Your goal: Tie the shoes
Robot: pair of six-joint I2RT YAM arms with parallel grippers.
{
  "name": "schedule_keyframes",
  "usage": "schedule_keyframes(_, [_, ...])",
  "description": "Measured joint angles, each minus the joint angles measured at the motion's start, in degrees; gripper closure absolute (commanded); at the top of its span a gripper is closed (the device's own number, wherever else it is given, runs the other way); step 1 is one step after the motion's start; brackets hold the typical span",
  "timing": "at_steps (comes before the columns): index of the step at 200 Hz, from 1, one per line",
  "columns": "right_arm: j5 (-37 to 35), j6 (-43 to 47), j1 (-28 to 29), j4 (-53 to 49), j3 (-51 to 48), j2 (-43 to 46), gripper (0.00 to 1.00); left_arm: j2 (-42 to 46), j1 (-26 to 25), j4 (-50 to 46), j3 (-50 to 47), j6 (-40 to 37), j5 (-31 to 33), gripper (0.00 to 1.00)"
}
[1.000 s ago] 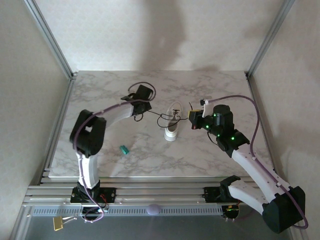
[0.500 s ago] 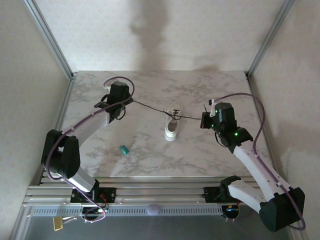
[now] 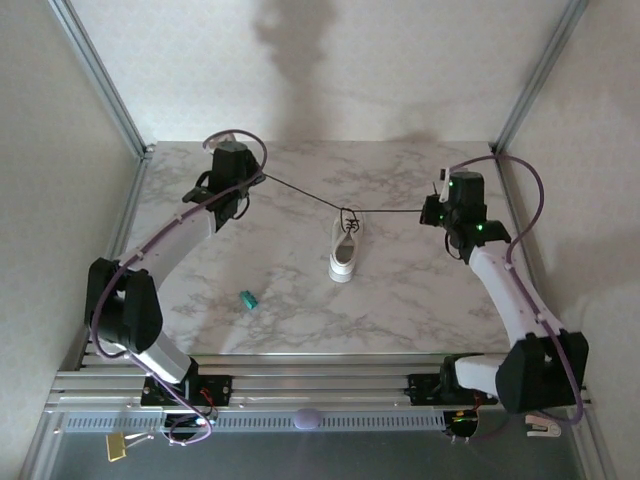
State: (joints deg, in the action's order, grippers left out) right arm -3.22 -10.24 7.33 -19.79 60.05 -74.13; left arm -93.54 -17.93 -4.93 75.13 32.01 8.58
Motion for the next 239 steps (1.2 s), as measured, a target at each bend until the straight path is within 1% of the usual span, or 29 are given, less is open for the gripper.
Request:
schedule_keyframes(26, [1.38, -1.07, -3.08, 0.72, 0.31, -4.81, 1.00, -3.63, 0.52, -0.09, 1.29, -0.98, 0.61, 1.00])
schedule_keyframes(61, [1.64, -3.45, -5.64, 1.31, -1.77, -6.93, 1.00, -8.26, 2.47, -2.23, 1.25, -1.86, 5.14, 1.00])
schedule_keyframes(94, [-1.05, -5.92, -7.52, 1.14, -5.27, -7.48, 1.00, -10.36, 3.80, -5.09, 0.57, -2.12, 12.83, 1.00])
schedule_keyframes(127, [-4.46, -8.37, -10.54, 0.87, -8.44, -7.34, 1.00, -11.32, 4.07, -8.41, -0.11, -2.01, 21.03, 1.00])
schedule_keyframes(152, [-5.95, -9.55, -12.85, 0.70, -10.82, -6.75, 1.00, -11.45, 4.42, -10.32, -1.92, -1.53, 25.66, 1.00])
schedule_keyframes(204, [-7.32, -10.21, -16.04, 0.76, -12.39, -5.84, 1.00, -12.63, 5.75, -13.31, -4.04, 0.37, 30.45, 1.00])
schedule_keyframes(239, [-7.23, -10.14, -17.16, 0.74, -12.83, -5.51, 1.00, -12.63, 5.77, -13.25, -6.45, 1.46, 31.34, 1.00])
